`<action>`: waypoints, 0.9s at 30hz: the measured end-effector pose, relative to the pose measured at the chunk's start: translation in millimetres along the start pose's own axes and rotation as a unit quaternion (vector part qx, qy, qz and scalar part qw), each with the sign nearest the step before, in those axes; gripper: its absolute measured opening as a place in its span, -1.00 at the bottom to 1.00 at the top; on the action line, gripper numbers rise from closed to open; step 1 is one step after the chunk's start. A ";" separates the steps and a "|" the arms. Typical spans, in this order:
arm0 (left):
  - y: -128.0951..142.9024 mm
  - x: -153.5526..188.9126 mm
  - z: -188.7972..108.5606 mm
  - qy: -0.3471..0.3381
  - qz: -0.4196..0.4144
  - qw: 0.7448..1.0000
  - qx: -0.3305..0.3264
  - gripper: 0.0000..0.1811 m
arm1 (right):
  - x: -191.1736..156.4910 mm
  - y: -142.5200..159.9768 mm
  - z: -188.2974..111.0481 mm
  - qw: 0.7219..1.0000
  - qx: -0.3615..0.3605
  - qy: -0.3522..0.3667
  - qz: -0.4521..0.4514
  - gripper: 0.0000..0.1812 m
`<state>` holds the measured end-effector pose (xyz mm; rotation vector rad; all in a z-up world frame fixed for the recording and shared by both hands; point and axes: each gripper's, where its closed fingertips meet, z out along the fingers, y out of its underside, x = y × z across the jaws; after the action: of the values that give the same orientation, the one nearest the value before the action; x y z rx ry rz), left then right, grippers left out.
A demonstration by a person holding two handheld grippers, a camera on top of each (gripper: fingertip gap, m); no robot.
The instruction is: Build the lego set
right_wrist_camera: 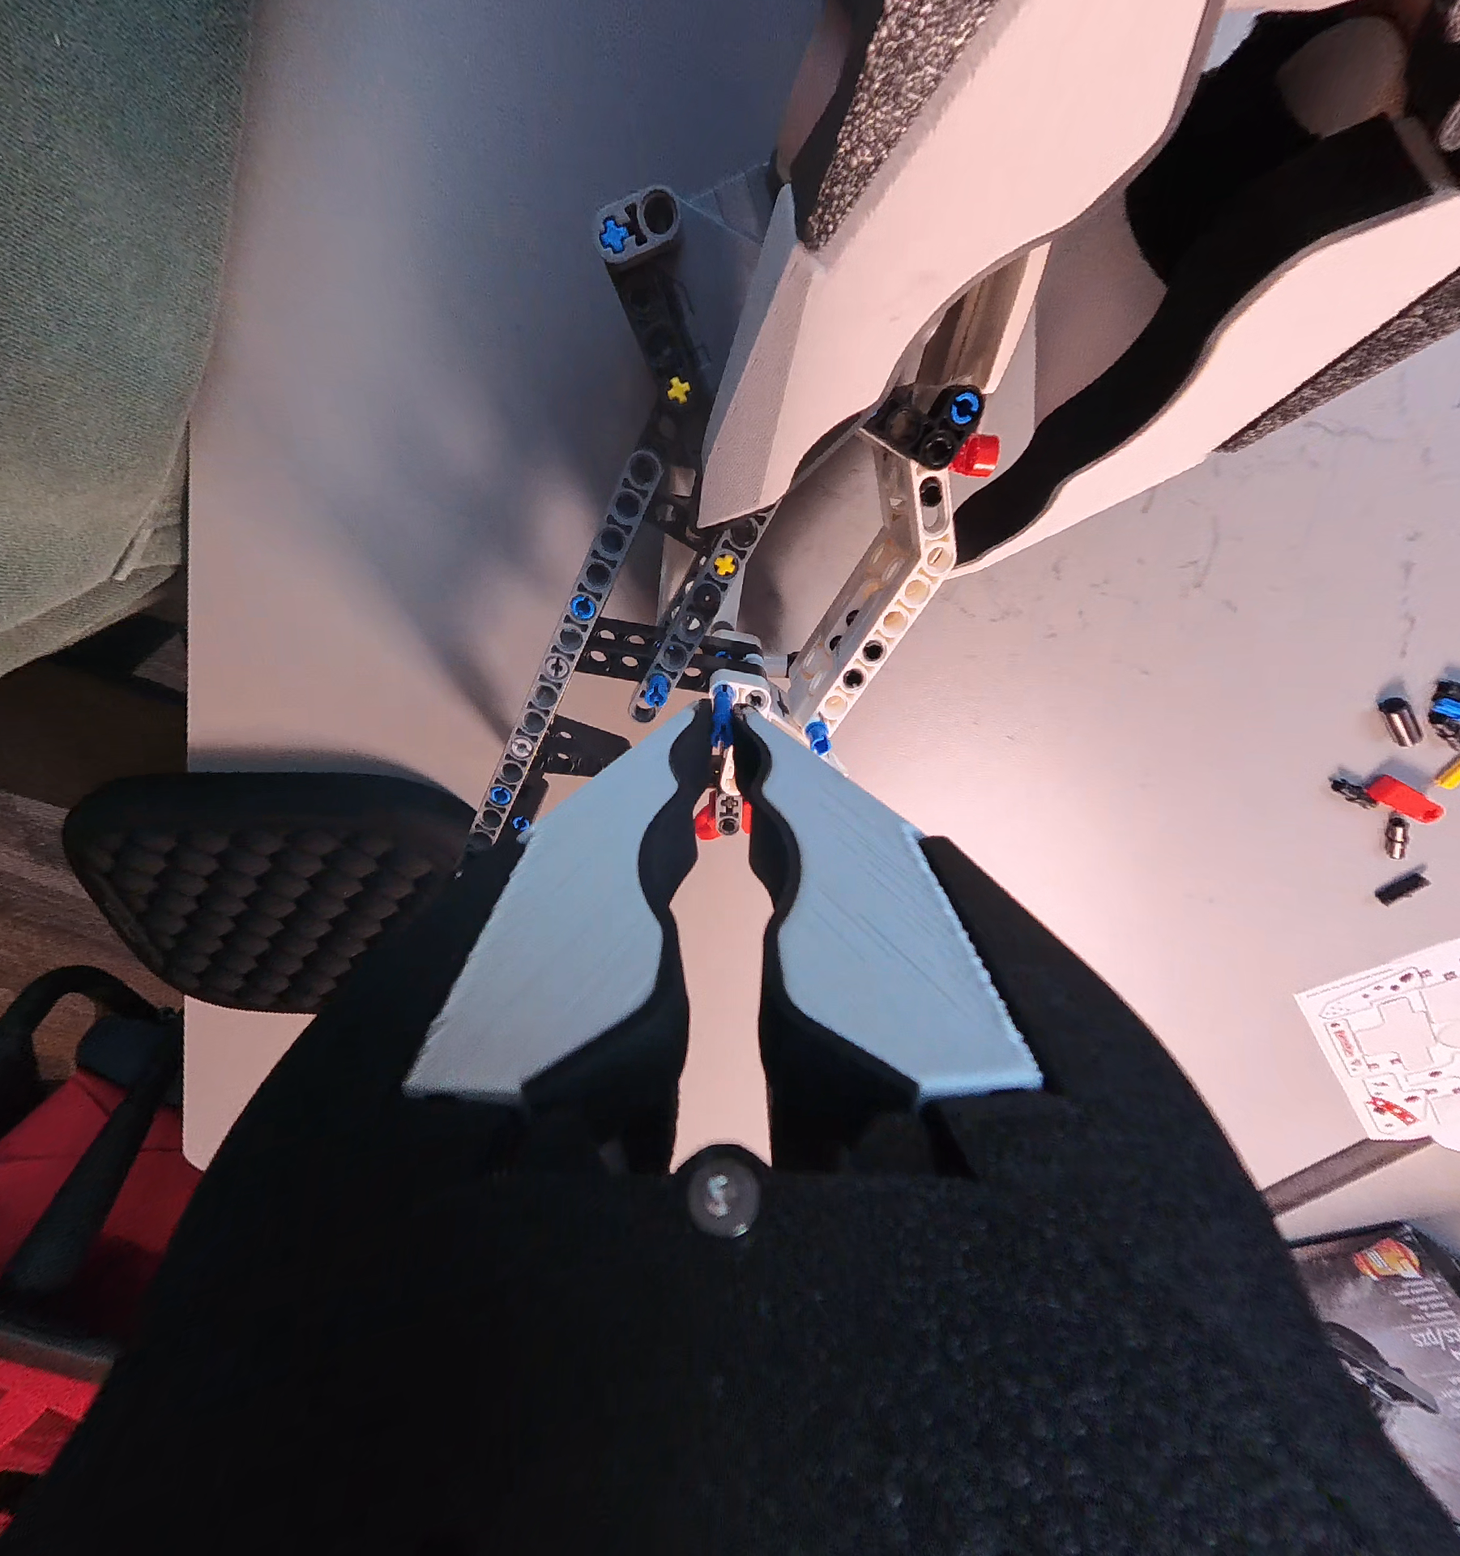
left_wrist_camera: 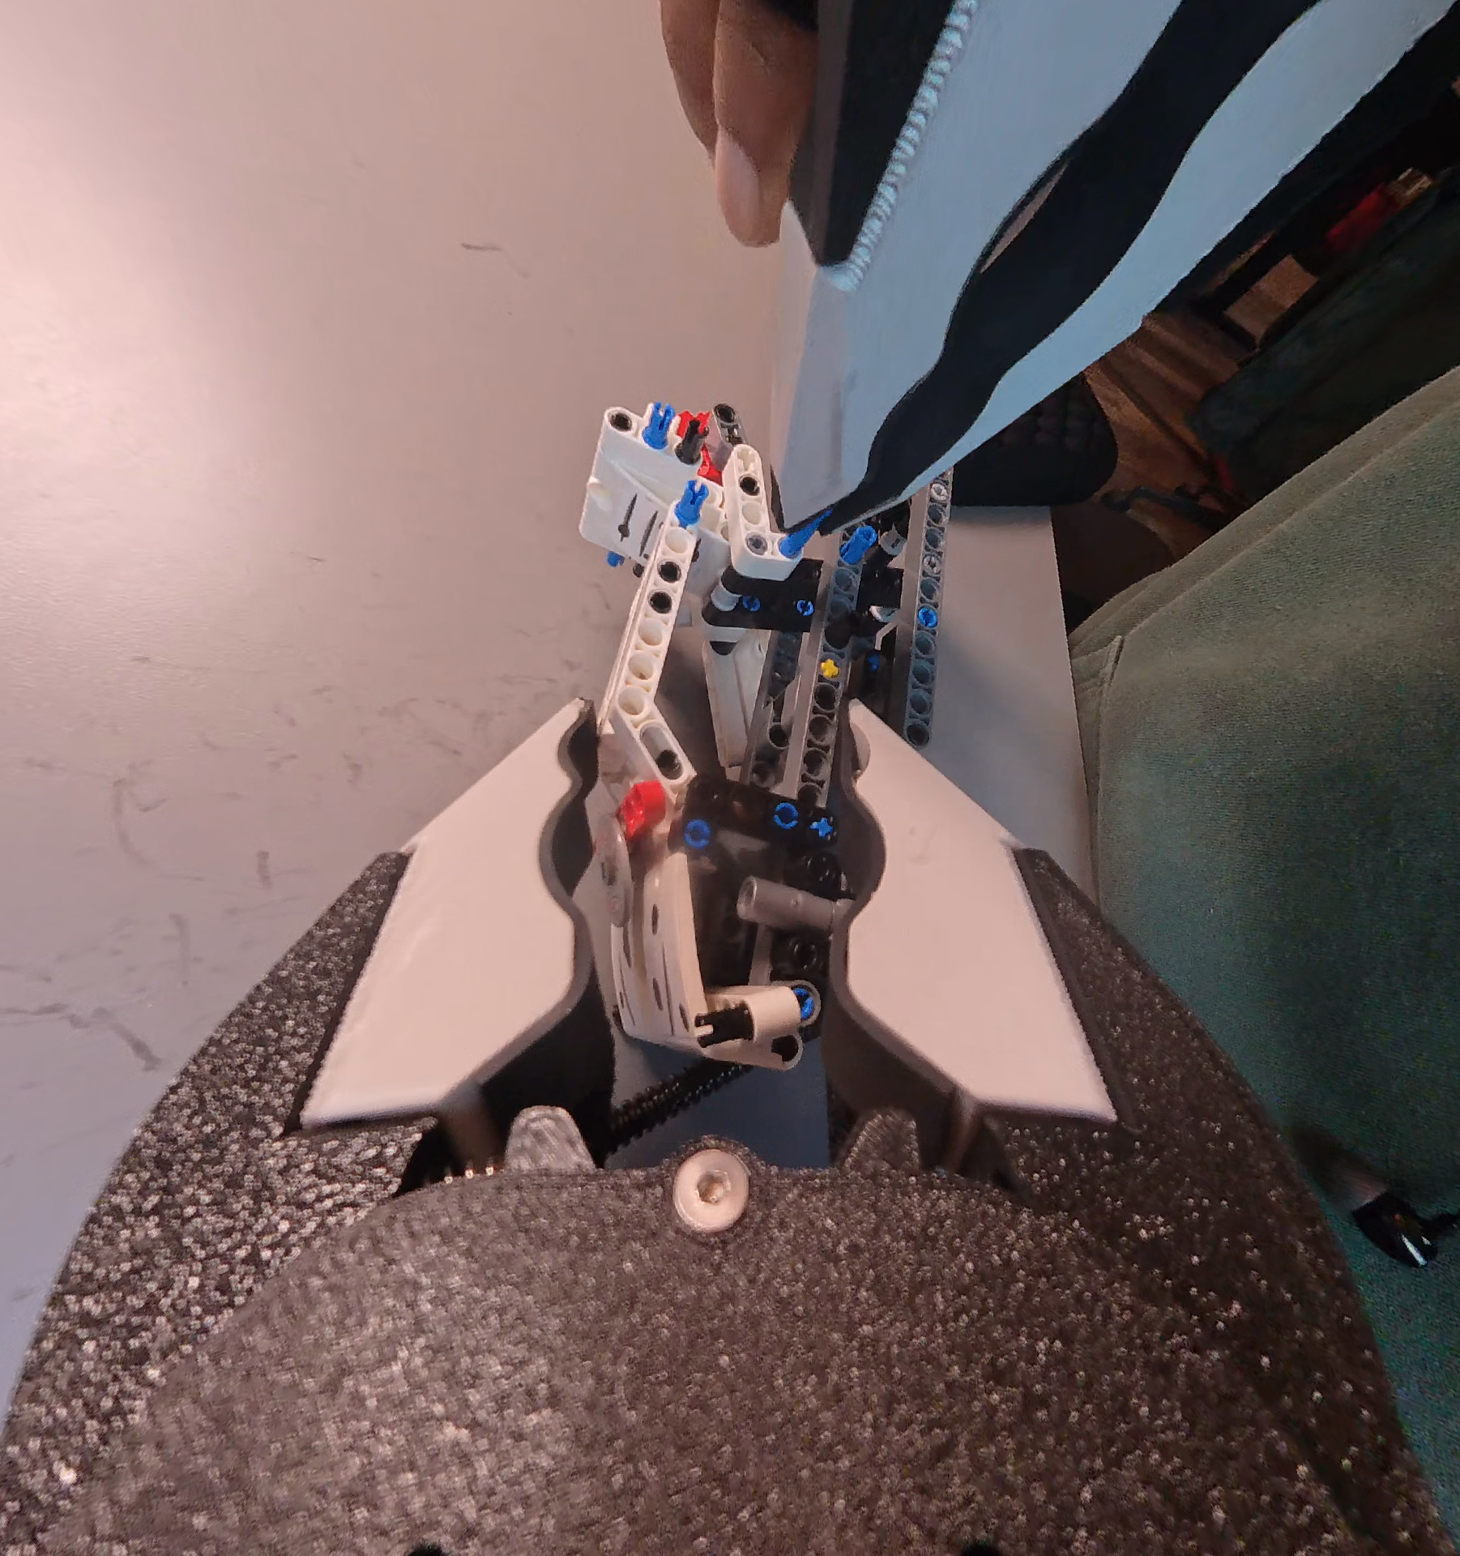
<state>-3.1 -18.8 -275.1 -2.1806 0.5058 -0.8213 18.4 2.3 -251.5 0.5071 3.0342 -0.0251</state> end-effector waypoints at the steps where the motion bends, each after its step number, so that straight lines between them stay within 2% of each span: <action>1: 0.1 0.0 0.1 0.000 -0.001 1.000 0.000 -0.38 | 0.0 -0.1 0.2 1.000 -0.002 -0.003 0.000 -0.96; 8: 0.6 -1.6 -0.6 -0.001 -0.011 1.000 0.001 -0.40 | 4.2 -0.1 2.8 1.000 -0.007 0.008 -0.006 -0.96; 17: 1.9 -0.3 0.3 -0.002 -0.011 1.000 0.001 -0.41 | 0.9 0.5 12.1 0.996 0.042 -0.041 0.074 -0.96; 27: 2.4 -2.1 -1.8 0.002 -0.023 1.000 0.004 -0.40 | 4.9 -1.4 10.7 0.989 0.076 -0.036 0.123 -0.95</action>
<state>-6.1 -20.1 -276.9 -2.1907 0.4553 -0.8499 14.0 2.3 -262.5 0.8686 2.8897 -0.2577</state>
